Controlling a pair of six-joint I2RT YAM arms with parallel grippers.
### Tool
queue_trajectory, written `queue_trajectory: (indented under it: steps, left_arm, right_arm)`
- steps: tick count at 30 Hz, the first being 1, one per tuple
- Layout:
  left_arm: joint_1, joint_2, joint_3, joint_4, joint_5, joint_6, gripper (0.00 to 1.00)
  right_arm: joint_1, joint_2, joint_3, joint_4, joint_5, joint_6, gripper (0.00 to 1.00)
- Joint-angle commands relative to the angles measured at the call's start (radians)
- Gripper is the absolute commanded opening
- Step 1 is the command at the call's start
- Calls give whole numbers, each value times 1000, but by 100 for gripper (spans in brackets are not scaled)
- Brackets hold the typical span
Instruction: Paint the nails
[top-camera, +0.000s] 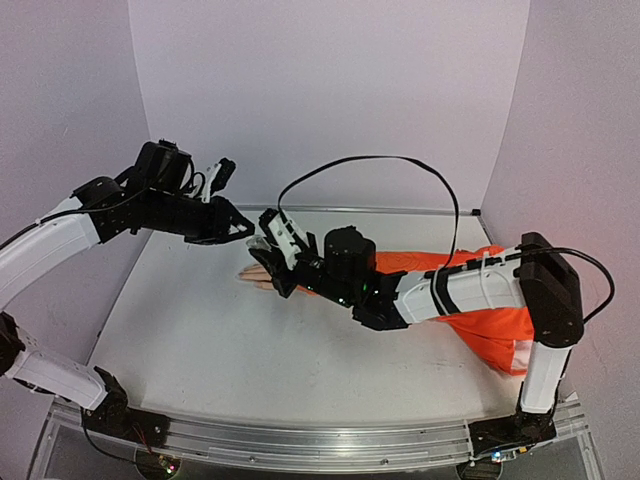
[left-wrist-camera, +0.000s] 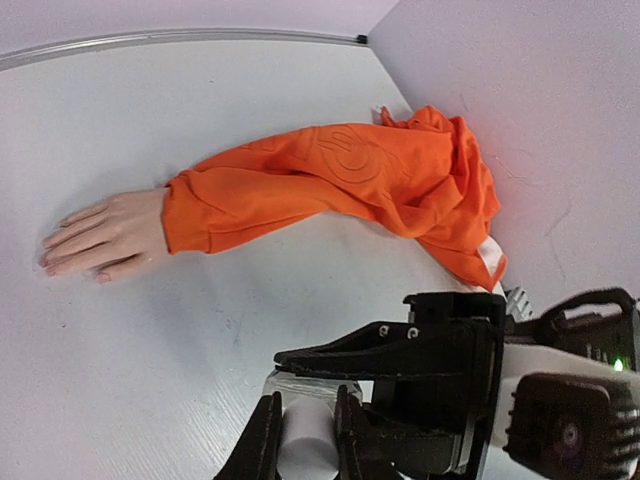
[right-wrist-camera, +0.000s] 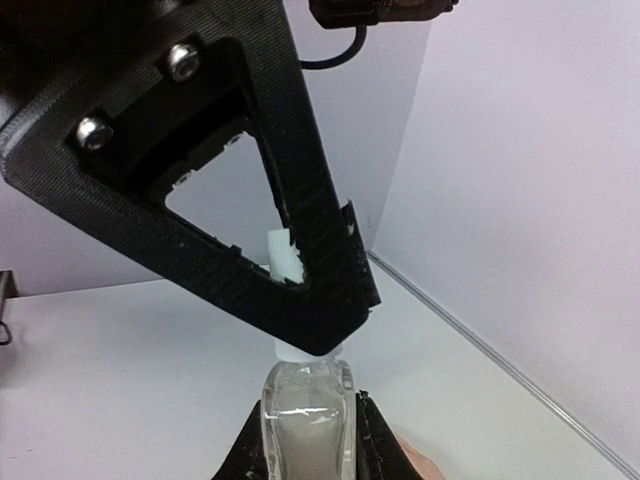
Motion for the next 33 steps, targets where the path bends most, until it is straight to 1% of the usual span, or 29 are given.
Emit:
queue_trajectory:
  steps: [1, 6, 10, 12, 14, 17, 18, 21, 23, 24, 27, 30, 31, 33]
  left_arm:
    - [-11, 45, 30, -85, -108, -56, 0]
    - [-11, 98, 52, -83, -140, -104, 0]
    - [-11, 136, 68, -82, -141, -130, 0]
    - [-11, 143, 66, -68, -133, -133, 0]
    - [-11, 144, 55, -39, -105, -115, 0]
    - [-11, 140, 34, 11, -31, -52, 0]
    - [-11, 138, 23, 30, 21, -19, 0]
    - [-11, 148, 0, 70, 159, 113, 0]
    - [-11, 158, -19, 86, 263, 218, 0]
    - [-11, 161, -36, 89, 312, 296, 0]
    - [-11, 165, -69, 91, 436, 430, 0]
    - [-14, 176, -74, 96, 557, 520, 0]
    - [-18, 181, -71, 96, 596, 546, 0]
    - [-27, 188, -71, 102, 667, 605, 0]
  right_arm:
    - [5, 36, 127, 261, 243, -88, 0]
    - [4, 84, 208, 275, 230, -122, 0]
    - [4, 101, 233, 292, 218, -139, 0]
    - [-2, 95, 226, 299, 184, -130, 0]
    - [-15, 76, 205, 300, 119, -92, 0]
    - [-43, 34, 175, 272, -24, -42, 0]
    - [-55, 11, 170, 244, -92, -27, 0]
    - [-117, -42, 156, 178, -329, 57, 0]
    - [-173, -67, 150, 162, -549, 172, 0]
    - [-200, -76, 150, 156, -640, 224, 0]
    - [-256, -94, 147, 157, -905, 341, 0]
    - [-273, -90, 164, 204, -1078, 487, 0]
    - [-273, -88, 161, 246, -1100, 548, 0]
    - [-272, -82, 145, 402, -1161, 712, 0]
